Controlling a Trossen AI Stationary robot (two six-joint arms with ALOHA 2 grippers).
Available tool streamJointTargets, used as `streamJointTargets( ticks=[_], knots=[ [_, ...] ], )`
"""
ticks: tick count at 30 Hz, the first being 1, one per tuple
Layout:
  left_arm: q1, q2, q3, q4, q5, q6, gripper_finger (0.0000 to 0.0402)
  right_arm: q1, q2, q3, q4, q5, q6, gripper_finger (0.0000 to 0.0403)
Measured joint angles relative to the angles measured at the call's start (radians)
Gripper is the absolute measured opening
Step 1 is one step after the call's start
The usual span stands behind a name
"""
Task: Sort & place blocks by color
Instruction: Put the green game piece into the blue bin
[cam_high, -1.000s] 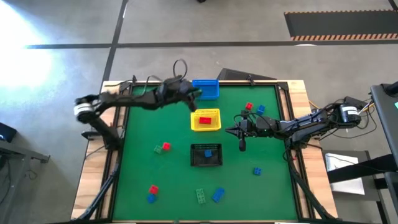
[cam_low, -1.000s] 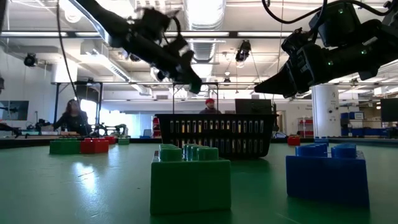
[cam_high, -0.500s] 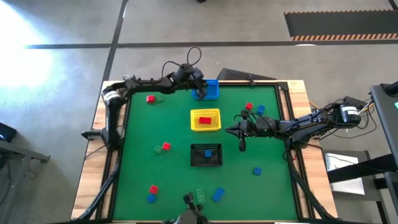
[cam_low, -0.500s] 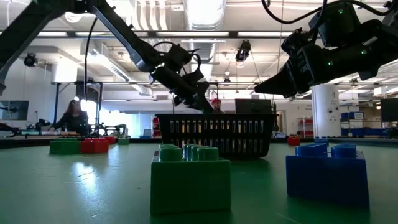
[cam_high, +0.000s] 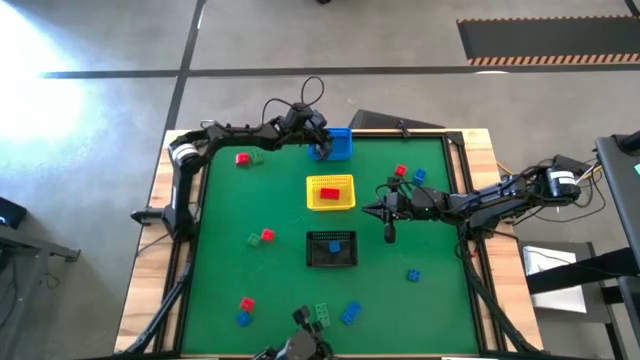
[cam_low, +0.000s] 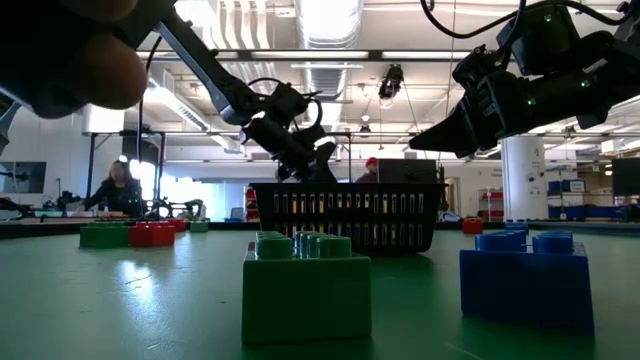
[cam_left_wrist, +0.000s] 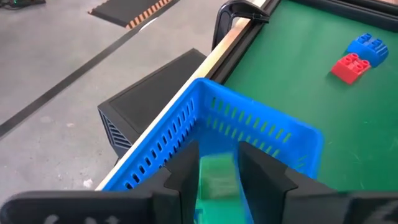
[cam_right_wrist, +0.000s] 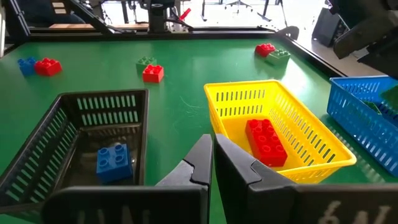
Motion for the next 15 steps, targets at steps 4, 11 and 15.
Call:
streamJointTargets(
  ticks=[4, 11, 15],
  knots=[
    [0.000, -0.002, 0.000, 0.000, 0.000, 0.000, 0.0107, 0.000, 0.000, 0.000, 0.000, 0.000, 0.004, 0.0009],
    [-0.001, -0.085, -0.025, -0.025, 0.004, 0.045, 0.0109, 0.000, -0.002, 0.000, 0.041, 0.000, -0.002, 0.0009],
    [-0.024, -0.175, -0.121, 0.022, 0.053, 0.062, 0.0099, 0.000, -0.042, -0.016, 0.048, 0.000, -0.029, 0.0009]
  ],
)
